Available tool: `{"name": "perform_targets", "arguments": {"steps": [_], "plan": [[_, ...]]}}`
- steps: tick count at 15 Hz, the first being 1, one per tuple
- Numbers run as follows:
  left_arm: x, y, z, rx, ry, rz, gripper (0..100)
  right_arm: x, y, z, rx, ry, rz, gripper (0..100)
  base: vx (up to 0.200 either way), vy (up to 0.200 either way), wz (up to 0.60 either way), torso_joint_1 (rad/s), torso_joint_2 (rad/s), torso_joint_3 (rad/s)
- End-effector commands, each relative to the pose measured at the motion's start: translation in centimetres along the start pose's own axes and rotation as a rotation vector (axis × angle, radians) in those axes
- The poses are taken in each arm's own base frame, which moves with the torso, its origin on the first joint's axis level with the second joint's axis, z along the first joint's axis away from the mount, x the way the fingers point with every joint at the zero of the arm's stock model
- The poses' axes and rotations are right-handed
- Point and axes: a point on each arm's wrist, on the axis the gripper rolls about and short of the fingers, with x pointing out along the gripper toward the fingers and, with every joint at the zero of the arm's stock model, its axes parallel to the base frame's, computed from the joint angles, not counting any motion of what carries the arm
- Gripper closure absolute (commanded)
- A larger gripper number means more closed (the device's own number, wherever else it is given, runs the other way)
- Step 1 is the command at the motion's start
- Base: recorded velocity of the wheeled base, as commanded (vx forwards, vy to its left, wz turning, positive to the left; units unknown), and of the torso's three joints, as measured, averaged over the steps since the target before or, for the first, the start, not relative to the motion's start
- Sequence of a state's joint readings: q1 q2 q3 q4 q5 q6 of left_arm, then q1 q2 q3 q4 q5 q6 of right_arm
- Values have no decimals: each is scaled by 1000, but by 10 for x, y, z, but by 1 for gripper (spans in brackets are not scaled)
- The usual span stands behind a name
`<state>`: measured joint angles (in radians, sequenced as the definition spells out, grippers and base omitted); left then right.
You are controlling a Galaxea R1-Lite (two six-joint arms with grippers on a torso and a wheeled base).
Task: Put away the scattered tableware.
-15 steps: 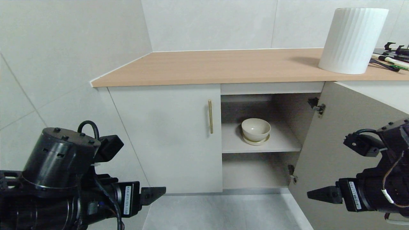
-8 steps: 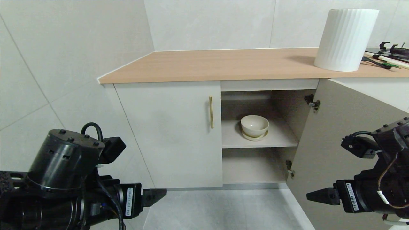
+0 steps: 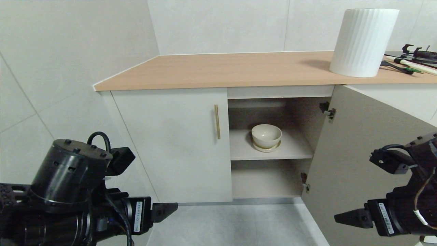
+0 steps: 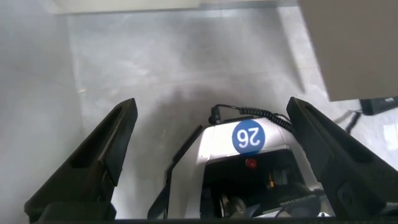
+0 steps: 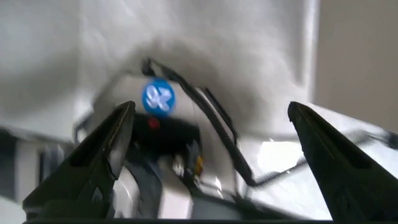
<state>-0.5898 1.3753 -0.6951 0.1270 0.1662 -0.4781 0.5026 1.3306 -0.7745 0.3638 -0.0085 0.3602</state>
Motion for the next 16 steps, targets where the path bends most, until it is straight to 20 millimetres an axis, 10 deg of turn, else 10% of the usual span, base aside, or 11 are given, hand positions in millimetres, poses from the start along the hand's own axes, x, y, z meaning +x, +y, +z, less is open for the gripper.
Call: {"name": "perform_targets", "arguments": {"steps": [1,8,16], "plan": [[0,0,0,-1,-1,1,0,-13,0,-5,-37,-7,16,0,0,-200,0,-2,2,2],[-1,0,0,-1,-2,-1,0,-73,-5,-51,-304,175,31,0,0,-200,0,1,2,3],[-1,1,-1,2,-2,-1,0,-74,-28,-43,-174,98,-257,0,0,-75,0,0,1,1]]}}
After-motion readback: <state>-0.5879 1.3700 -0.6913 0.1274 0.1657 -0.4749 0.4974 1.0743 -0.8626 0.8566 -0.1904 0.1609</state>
